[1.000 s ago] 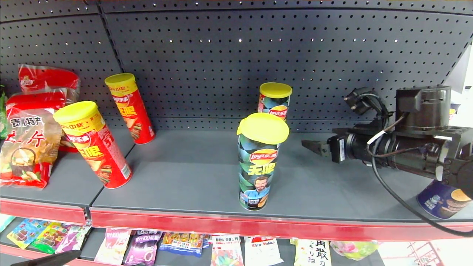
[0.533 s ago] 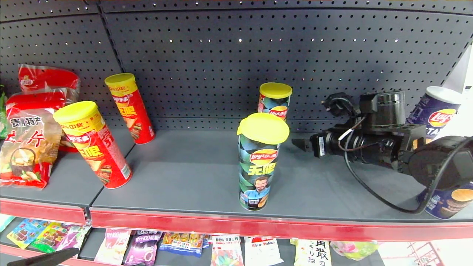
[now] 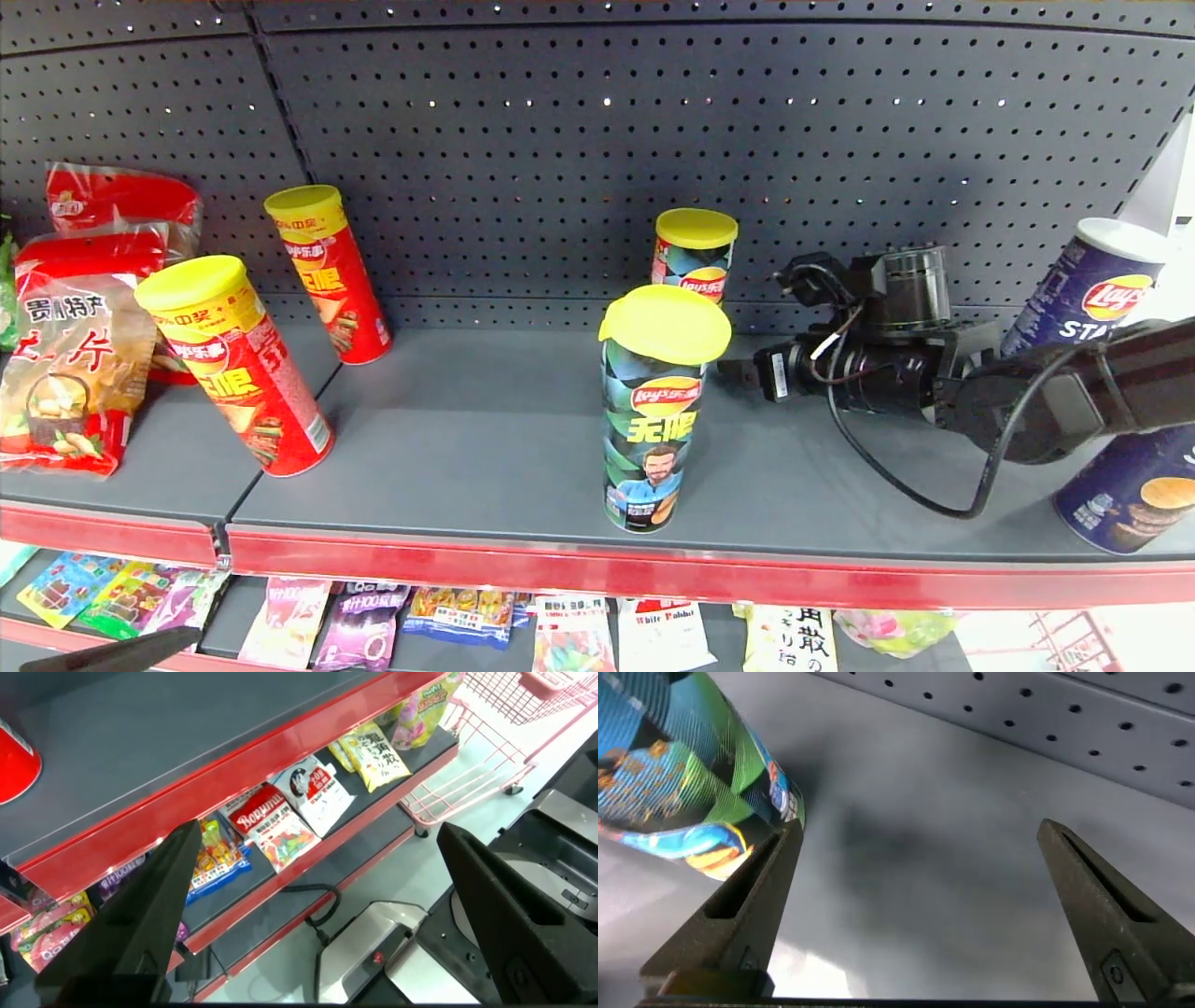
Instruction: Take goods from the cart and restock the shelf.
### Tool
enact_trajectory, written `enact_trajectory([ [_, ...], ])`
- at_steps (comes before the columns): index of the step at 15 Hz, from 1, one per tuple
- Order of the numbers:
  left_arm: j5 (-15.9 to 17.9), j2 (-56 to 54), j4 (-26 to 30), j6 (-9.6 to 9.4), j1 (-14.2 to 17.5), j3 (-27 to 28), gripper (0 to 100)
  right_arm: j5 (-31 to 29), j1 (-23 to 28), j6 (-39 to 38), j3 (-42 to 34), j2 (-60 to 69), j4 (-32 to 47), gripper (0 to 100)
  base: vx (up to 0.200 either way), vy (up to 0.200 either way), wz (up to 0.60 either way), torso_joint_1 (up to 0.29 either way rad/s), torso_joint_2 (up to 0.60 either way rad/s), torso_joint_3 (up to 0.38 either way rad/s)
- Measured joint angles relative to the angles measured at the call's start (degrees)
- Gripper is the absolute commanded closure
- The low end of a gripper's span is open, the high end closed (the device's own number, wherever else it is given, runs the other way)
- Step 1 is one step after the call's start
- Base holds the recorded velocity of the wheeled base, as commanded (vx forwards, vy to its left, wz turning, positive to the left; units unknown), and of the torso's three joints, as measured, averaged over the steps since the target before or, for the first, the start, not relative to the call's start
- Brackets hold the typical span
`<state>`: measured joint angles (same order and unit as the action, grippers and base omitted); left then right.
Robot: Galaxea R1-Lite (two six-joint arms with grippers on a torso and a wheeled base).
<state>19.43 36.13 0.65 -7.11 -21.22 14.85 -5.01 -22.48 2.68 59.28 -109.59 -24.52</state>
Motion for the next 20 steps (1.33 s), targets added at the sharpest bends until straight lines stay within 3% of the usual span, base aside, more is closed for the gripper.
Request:
enact_trajectory([
  [20, -0.02, -0.17, -0.05, 0.09, 0.01, 0.02, 0, 0.45, -2.27, -0.15, 2.93, -2.67, 0.02, 0, 0.000, 0.000, 0.00, 0.000, 0.00, 0.000],
])
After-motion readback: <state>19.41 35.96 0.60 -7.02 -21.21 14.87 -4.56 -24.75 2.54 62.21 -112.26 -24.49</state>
